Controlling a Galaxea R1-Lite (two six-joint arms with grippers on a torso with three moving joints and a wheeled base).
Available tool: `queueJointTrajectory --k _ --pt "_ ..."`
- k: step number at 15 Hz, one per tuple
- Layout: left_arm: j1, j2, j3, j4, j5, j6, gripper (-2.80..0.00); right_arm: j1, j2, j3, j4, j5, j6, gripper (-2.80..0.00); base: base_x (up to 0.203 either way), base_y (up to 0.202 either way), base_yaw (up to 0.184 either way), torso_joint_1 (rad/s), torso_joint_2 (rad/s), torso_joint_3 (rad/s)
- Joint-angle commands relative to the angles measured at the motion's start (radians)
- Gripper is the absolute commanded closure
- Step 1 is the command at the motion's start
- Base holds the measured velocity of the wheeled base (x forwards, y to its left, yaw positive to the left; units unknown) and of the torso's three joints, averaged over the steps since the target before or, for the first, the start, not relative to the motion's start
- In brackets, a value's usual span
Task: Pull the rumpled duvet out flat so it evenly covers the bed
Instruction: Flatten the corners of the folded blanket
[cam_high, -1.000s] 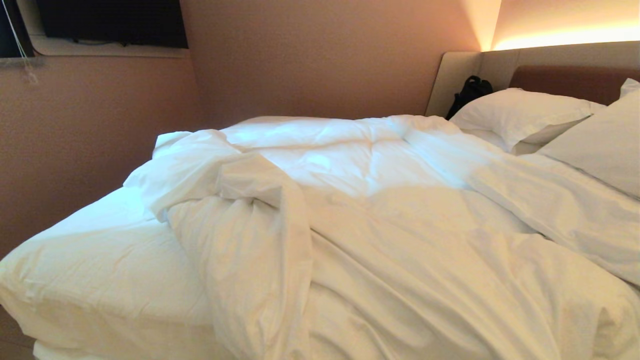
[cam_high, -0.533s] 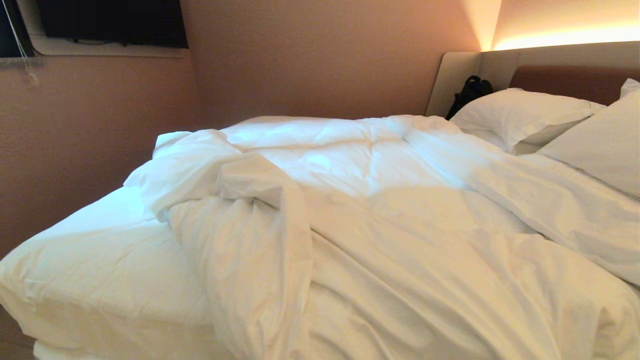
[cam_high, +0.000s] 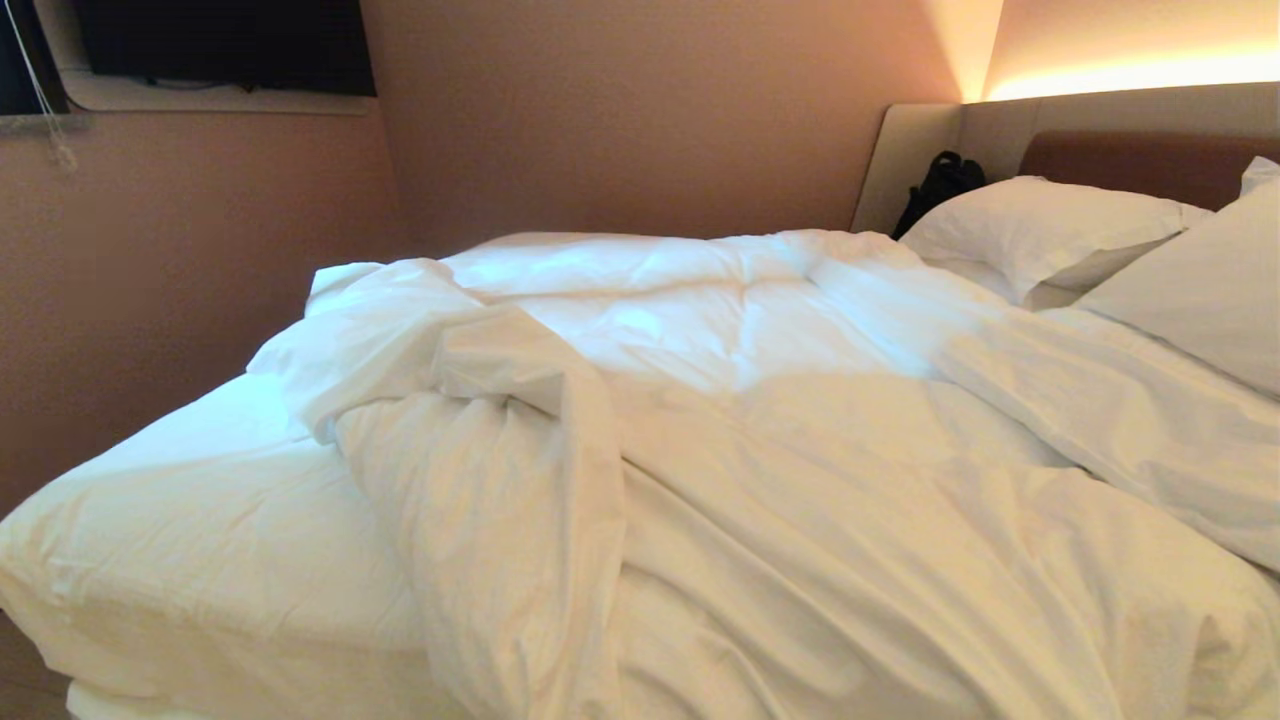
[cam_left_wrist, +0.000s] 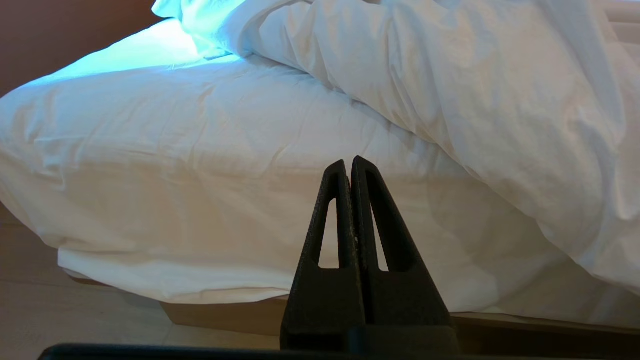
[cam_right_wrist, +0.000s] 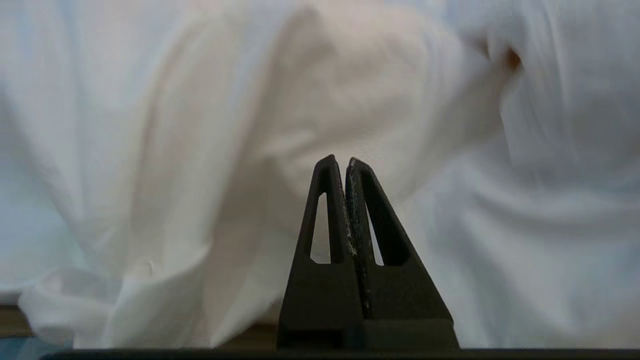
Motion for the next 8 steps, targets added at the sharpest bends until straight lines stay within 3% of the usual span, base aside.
queueJointTrajectory --k 1,5,8 --pt "0.0 0.001 0.001 0.0 0.0 0.0 0.0 0.0 -0.001 0.031 -0.243 0.015 -0.026 0.0 0.0 0.0 0.0 0.0 0.0 0.0" --pt "0.0 0.001 0.0 0.0 0.0 0.0 0.0 0.0 -0.001 0.044 -0.213 0.031 0.0 0.0 -0.022 0.0 0.0 0.002 0.0 0.0" --pt "0.0 0.001 0.001 0.0 0.0 0.0 0.0 0.0 -0.002 0.044 -0.13 0.05 0.035 0.0 -0.19 0.0 0.001 0.002 0.0 0.003"
